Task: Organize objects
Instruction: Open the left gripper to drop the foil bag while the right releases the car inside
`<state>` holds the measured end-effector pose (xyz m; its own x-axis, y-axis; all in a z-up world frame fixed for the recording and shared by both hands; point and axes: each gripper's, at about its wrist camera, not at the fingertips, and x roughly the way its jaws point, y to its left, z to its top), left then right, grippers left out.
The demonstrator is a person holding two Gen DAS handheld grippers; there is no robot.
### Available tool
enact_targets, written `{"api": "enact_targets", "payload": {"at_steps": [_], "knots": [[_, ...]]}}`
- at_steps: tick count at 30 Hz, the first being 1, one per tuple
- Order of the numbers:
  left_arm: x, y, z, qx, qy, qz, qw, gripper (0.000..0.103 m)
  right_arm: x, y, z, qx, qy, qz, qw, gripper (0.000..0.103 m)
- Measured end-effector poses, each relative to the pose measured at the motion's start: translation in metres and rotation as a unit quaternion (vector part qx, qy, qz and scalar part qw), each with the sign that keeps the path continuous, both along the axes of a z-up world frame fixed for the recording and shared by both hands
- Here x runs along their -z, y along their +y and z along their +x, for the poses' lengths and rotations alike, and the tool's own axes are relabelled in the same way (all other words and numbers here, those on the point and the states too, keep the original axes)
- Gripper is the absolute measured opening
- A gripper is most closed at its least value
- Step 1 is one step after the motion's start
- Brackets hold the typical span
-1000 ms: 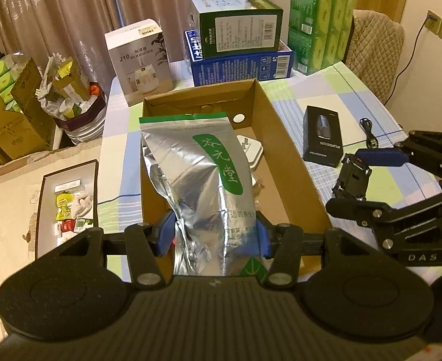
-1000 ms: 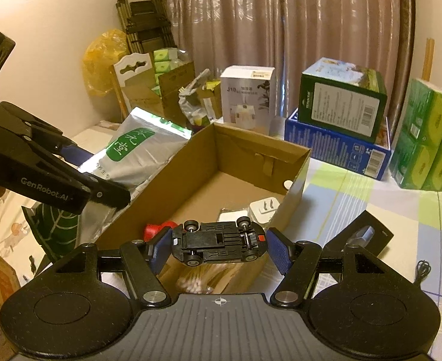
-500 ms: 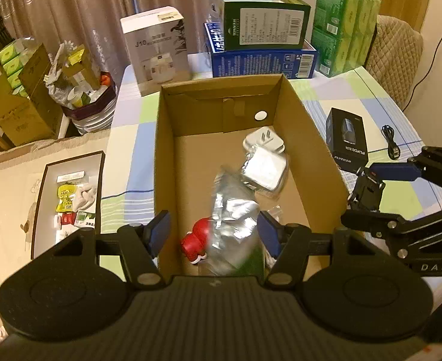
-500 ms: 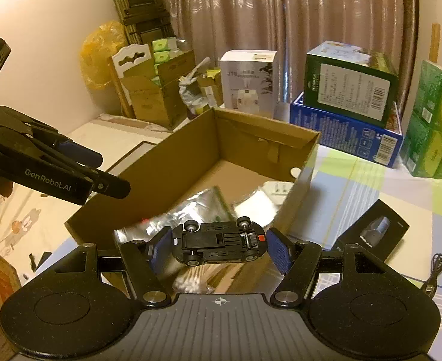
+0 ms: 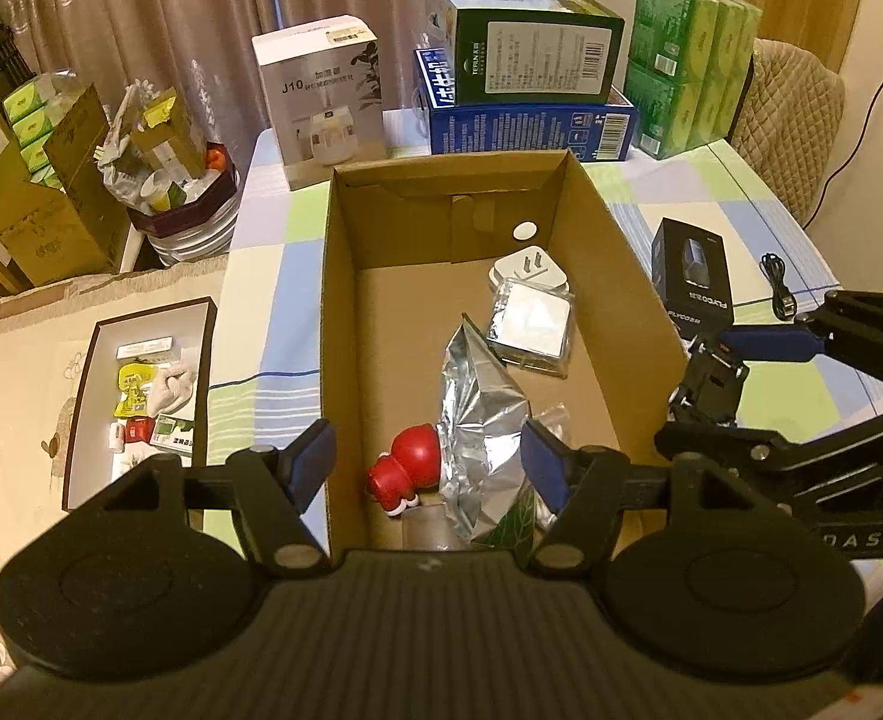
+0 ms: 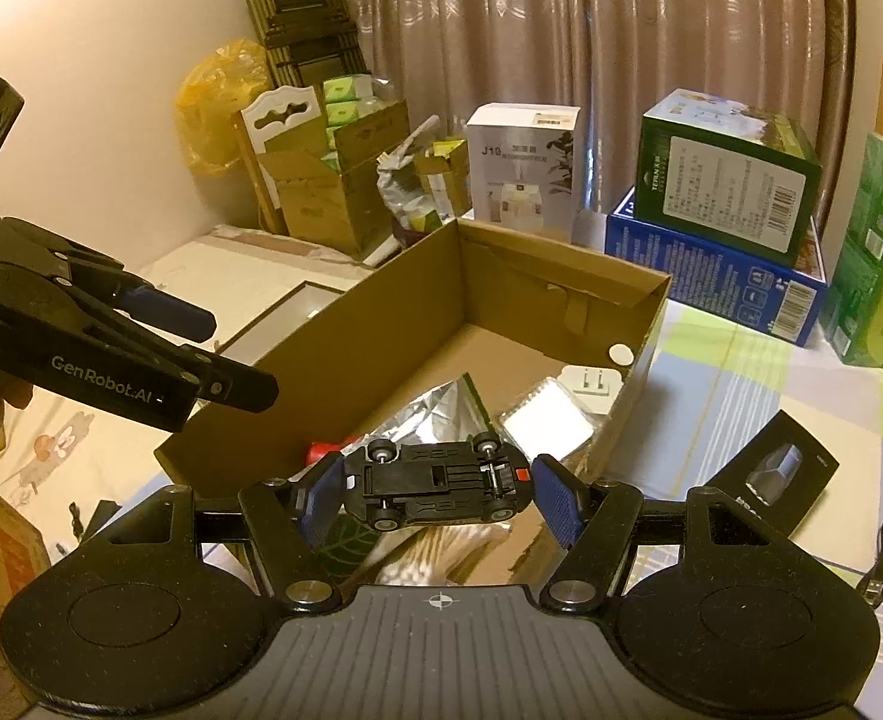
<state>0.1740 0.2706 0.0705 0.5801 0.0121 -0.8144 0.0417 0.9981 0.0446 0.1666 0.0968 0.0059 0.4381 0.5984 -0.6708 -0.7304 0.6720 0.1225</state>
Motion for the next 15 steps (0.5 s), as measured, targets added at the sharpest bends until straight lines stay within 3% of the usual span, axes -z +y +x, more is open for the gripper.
{"api": "enact_targets", "payload": {"at_steps": [5,9,15], "knots": [[0.001,0.006,-0.001,-0.005,-0.003,0.0,1.0,0.068,0.006,0.008,0.006,-0.006,0.004,0.0,1.0,0.064],[0.004,0.01,-0.002,-0.008,-0.003,0.002,1.0,0.071,0.013,0.01,0.012,-0.001,0.001,0.008,1.0,0.074],[0.011,0.013,-0.005,-0.01,-0.001,0.005,0.9999,0.072,0.016,0.003,0.018,0.014,0.006,0.006,1.0,0.074]]}}
